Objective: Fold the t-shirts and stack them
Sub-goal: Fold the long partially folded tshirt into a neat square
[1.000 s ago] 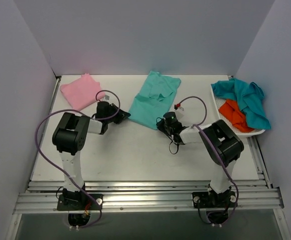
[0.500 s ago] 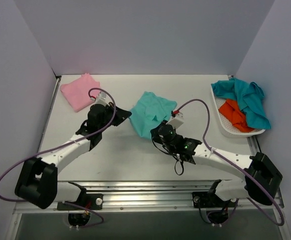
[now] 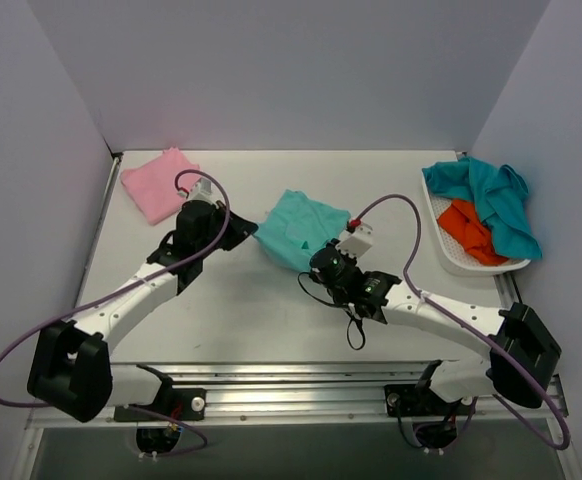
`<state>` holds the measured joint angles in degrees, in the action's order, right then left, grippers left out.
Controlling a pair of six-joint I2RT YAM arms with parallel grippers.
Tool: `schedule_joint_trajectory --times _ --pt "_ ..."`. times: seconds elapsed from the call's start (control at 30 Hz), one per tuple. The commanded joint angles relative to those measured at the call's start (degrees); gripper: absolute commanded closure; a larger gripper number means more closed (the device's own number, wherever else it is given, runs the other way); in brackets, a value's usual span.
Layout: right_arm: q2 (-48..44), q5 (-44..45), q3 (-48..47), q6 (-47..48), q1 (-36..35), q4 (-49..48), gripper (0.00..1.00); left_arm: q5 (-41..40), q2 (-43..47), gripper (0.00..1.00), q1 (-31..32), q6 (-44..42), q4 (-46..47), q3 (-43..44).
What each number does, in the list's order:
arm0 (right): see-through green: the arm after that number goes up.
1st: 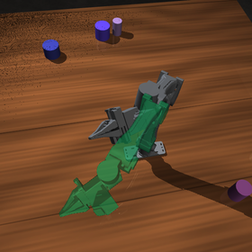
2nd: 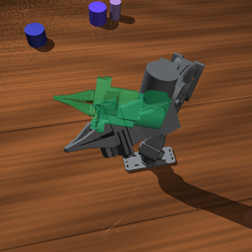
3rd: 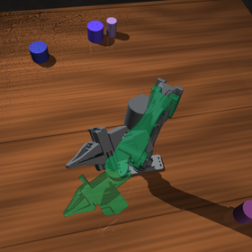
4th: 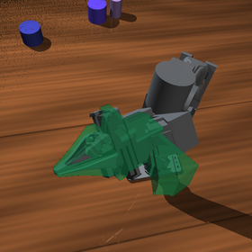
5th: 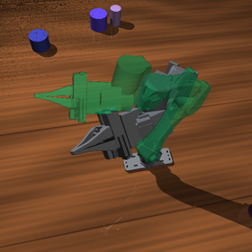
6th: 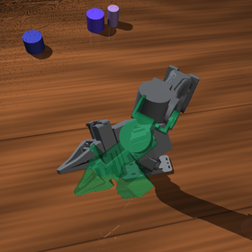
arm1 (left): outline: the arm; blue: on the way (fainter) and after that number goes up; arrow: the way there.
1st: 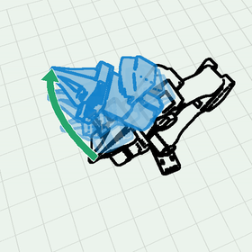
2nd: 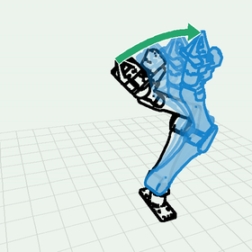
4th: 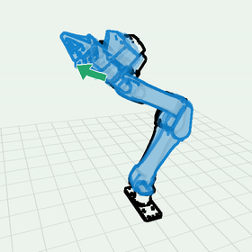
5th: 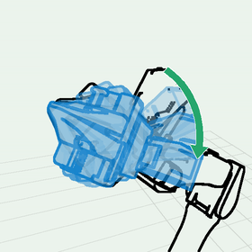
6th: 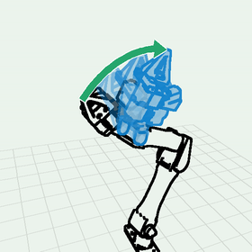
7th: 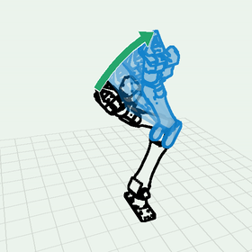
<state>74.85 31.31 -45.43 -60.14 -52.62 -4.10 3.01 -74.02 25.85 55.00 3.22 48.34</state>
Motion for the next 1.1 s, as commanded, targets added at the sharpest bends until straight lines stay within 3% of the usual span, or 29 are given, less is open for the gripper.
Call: schedule_joint_trajectory --times 0.0,0.37,0.67,0.73,0.77,0.83,0.87,0.9,0.93,0.97,1.0,1.03,1.07 --pt "1.4 3.1 -3.4 -0.2 2.1 2.6 1.00 -0.3 -3.8 0.97 0.1 -2.0 -0.4 7.0" --pt "2.1 -1.5 -6.1 3.4 10.0 1.9 1.00 1.6 -14.0 0.98 -0.1 -2.4 -0.5 17.1" --pt "10.8 -9.6 -10.9 7.7 18.6 -2.8 1.00 3.1 -24.7 0.96 -0.6 -3.2 -0.7 27.0" --pt "16.5 -12.7 -13.5 8.6 24.5 -6.2 1.00 5.1 -31.8 0.91 -1.8 -3.1 -0.9 33.9" --pt "19.5 -15.4 -19.4 9.9 27.1 -6.8 1.00 6.6 -35.1 0.89 -2.6 -2.7 -0.4 37.7" --pt "32.8 -16.0 -30.5 10.1 35.1 -1.7 1.00 13.9 -44.2 0.87 -5.2 -0.9 2.8 54.9" --pt "38.1 -16.5 -38.0 10.7 37.5 1.4 1.00 17.4 -56.9 0.78 -6.0 0.3 2.4 64.2" --pt "50.4 -15.4 -56.9 10.6 41.3 7.3 1.00 21.5 -65.4 0.70 -7.2 4.0 0.7 90.8" --pt "56.9 -16.5 -68.2 10.7 43.0 20.1 0.95 25.3 -84.3 0.51 -7.6 6.2 -7.9 108.5" --pt "62.2 -16.7 -78.6 11.2 44.2 24.3 0.83 24.3 -93.3 0.07 -8.2 8.9 -10.2 126.3" --pt "69.3 -15.0 -93.5 12.8 44.8 27.4 0.43 25.4 -97.9 0.06 -9.0 21.6 -1.8 135.3" --pt "70.8 -13.7 -97.3 13.4 45.6 30.3 0.30 26.2 -96.9 0.06 -11.2 28.8 23.6 119.1" --pt "70.5 -12.1 -97.7 13.6 45.7 30.0 0.23 24.5 -91.2 0.06 -12.2 33.4 30.6 110.4"
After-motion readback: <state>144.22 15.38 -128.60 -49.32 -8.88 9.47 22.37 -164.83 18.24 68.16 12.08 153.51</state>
